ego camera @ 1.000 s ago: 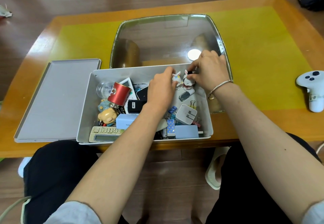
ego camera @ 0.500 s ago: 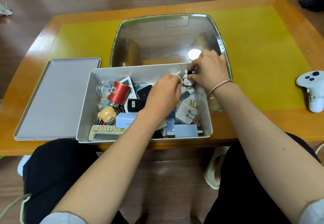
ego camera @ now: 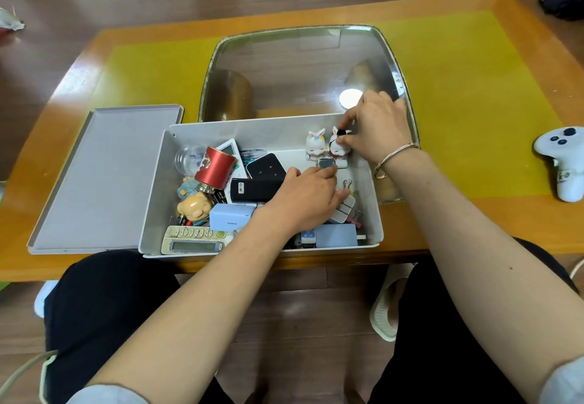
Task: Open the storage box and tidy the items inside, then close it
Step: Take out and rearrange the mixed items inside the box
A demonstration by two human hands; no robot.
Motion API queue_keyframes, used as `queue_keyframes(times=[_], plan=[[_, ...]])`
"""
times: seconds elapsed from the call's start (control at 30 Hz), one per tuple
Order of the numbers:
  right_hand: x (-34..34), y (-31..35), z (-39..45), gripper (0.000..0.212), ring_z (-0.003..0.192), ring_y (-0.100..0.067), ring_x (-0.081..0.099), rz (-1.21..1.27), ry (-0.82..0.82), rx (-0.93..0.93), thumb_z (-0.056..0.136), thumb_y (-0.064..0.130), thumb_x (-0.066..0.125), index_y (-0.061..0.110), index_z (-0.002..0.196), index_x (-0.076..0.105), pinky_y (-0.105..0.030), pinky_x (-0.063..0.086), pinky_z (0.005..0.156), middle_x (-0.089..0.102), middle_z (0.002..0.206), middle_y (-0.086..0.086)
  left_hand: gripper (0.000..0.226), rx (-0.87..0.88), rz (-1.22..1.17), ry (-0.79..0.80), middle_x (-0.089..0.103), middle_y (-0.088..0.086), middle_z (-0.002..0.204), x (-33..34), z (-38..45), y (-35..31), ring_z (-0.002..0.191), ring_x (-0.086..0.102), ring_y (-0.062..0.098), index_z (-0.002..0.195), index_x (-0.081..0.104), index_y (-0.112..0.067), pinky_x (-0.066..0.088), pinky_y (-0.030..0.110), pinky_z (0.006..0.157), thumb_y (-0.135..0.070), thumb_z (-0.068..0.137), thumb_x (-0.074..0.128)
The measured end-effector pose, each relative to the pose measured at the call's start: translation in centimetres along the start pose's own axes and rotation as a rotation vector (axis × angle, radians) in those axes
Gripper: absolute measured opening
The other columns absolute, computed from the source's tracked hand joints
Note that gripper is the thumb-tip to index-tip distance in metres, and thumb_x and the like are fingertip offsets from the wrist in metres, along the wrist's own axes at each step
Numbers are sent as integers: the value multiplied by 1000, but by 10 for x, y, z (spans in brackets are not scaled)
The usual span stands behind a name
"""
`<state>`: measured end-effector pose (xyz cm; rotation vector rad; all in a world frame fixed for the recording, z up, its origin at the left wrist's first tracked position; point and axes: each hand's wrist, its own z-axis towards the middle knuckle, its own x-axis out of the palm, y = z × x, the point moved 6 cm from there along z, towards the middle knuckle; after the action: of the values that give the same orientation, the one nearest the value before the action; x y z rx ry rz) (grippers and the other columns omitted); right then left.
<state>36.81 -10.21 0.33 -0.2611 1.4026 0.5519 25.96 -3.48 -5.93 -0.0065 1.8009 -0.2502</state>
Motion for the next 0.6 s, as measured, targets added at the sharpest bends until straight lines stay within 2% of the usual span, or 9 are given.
queue_keyframes(times=[0.13, 0.43, 0.53, 0.6], plan=[[1, 1, 0, 18, 103, -26, 48, 4, -9, -4, 75, 39, 75, 30, 90, 71, -39, 32, 88, 53, 98, -2, 51, -4, -3, -1, 23, -1, 157, 3, -2, -2, 139, 25, 22, 136, 46, -16, 26, 44, 104, -45, 102, 22], [1, 1, 0, 19, 103, -26, 48, 7, 6, -5, 74, 38, 75, 31, 91, 71, -39, 32, 88, 52, 96, -2, 52, -4, -43, 20, 19, -1, 158, 5, -1, -4, 143, 16, 22, 139, 45, -20, 24, 47, 107, -49, 100, 25], [1, 1, 0, 20, 104, -26, 47, 11, 12, -8, 74, 38, 75, 32, 93, 71, -39, 31, 87, 52, 97, -2, 50, -8, -74, 12, 23, 0, 156, 3, -2, -3, 140, 20, 23, 137, 46, -21, 26, 47, 106, -49, 100, 28], [1, 0, 0, 21, 105, -26, 47, 16, 9, -7, 74, 39, 75, 32, 93, 71, -38, 31, 86, 52, 97, -2, 44, -28, -70, -73, 38, 4, 144, -5, -3, -1, 130, 33, 26, 129, 50, -18, 32, 45, 99, -46, 100, 32]])
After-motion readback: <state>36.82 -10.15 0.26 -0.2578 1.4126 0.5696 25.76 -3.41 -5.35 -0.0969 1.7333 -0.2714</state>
